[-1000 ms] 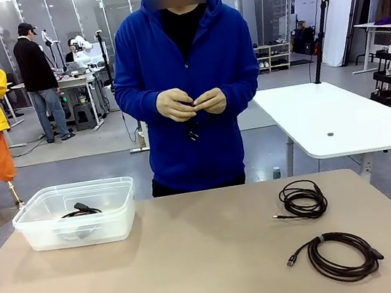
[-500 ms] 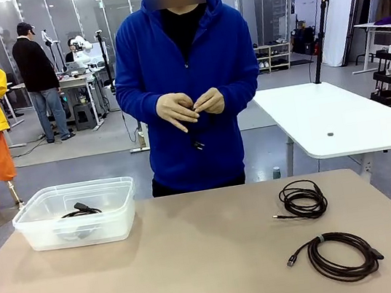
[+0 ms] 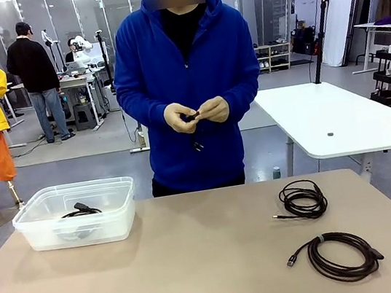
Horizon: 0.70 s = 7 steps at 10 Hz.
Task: Organize and store the cables.
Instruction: Place the Power Cable into the Organizing box.
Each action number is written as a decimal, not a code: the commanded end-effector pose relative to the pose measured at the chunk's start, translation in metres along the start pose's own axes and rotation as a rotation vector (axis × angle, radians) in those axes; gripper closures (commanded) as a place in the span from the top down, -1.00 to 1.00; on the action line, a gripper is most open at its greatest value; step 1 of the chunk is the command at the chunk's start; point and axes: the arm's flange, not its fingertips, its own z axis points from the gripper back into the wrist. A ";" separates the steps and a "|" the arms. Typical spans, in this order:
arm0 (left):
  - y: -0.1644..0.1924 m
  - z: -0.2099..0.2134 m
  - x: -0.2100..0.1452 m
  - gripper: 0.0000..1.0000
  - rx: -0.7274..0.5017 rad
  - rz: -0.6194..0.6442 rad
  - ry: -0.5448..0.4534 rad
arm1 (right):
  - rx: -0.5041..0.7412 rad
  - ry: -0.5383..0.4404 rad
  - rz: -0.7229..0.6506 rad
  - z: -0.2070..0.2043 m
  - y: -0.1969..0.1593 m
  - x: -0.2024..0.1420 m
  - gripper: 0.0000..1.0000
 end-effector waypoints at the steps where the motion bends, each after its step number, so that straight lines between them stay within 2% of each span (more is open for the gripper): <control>1: 0.001 -0.001 -0.001 0.98 -0.004 -0.012 -0.021 | 0.008 -0.003 0.012 0.000 0.001 -0.002 1.00; 7: 0.001 -0.001 -0.001 0.98 -0.004 -0.012 -0.021 | 0.008 -0.003 0.012 0.000 0.001 -0.002 1.00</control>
